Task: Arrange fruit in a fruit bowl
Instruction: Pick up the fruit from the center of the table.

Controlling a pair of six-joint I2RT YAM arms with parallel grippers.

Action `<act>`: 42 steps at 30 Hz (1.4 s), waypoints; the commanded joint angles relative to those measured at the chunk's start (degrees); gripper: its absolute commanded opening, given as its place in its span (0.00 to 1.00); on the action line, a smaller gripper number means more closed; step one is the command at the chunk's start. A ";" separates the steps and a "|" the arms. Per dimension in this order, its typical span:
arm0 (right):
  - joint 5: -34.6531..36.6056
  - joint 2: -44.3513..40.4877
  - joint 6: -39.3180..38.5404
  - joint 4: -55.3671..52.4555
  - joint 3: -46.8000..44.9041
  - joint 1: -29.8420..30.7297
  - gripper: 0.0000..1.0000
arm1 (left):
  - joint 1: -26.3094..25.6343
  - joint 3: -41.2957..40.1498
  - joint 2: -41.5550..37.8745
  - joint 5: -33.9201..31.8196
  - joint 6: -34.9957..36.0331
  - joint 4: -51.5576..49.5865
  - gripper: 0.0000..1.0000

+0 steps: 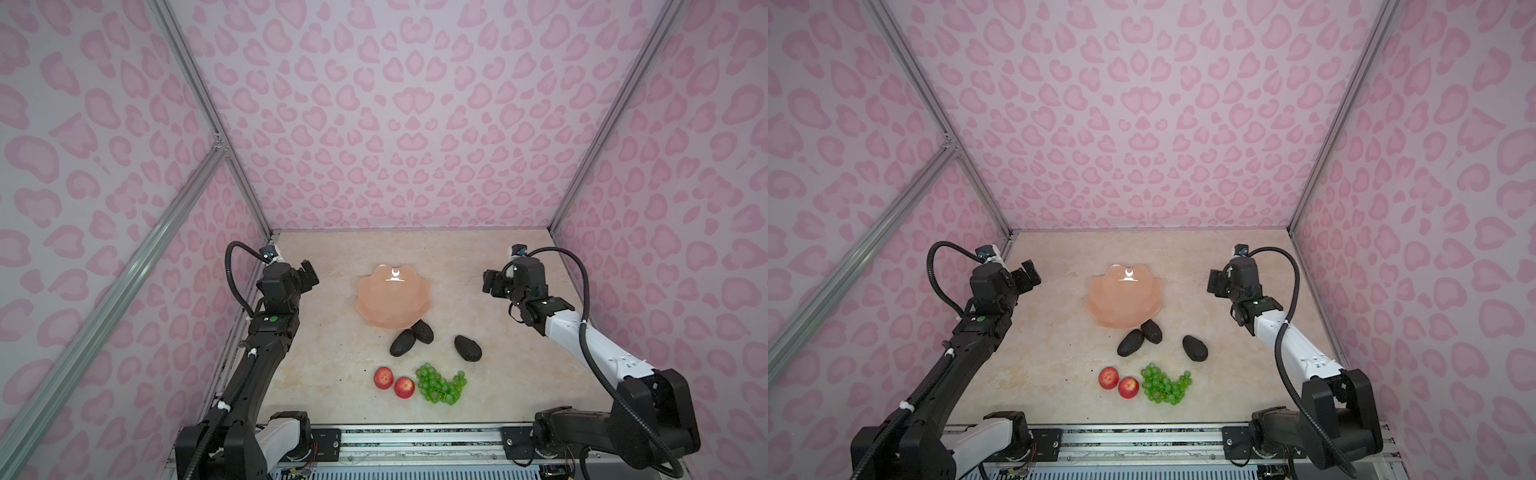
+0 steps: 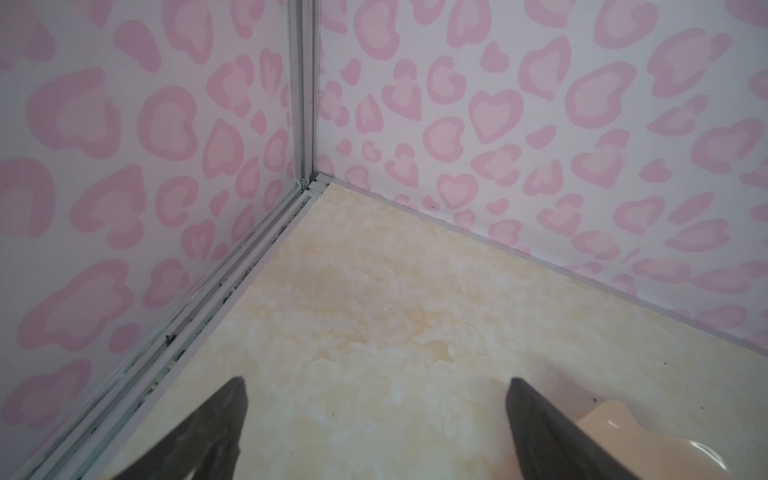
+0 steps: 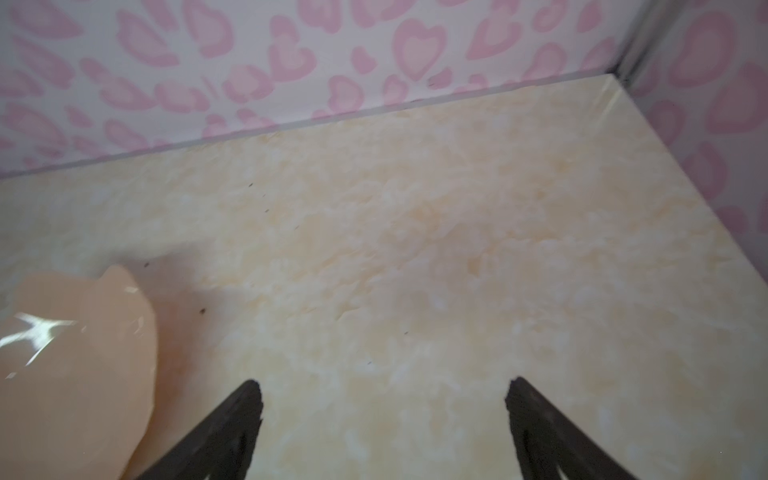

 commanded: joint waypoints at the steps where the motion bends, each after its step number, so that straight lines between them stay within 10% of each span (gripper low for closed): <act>1: 5.79 -0.65 1.19 -17.60 0.92 9.71 0.93 | 0.05 -1.03 -3.63 2.92 -2.35 -2.78 0.98; 9: 13.42 1.66 11.83 -28.54 -2.62 27.59 0.93 | 0.05 -2.75 -9.12 5.64 -2.85 -4.49 0.99; 20: 11.57 5.37 12.84 -22.86 -7.63 27.72 0.88 | 0.03 -4.41 -10.42 6.03 -4.19 -5.55 0.99; 31: 10.60 9.53 13.09 -19.51 -8.35 27.04 0.52 | 0.05 -4.14 -9.89 5.86 -4.08 -6.38 0.98; 42: 13.43 5.77 6.42 -27.41 10.82 28.89 0.35 | 0.05 -4.76 -10.79 6.98 -5.03 -9.62 0.99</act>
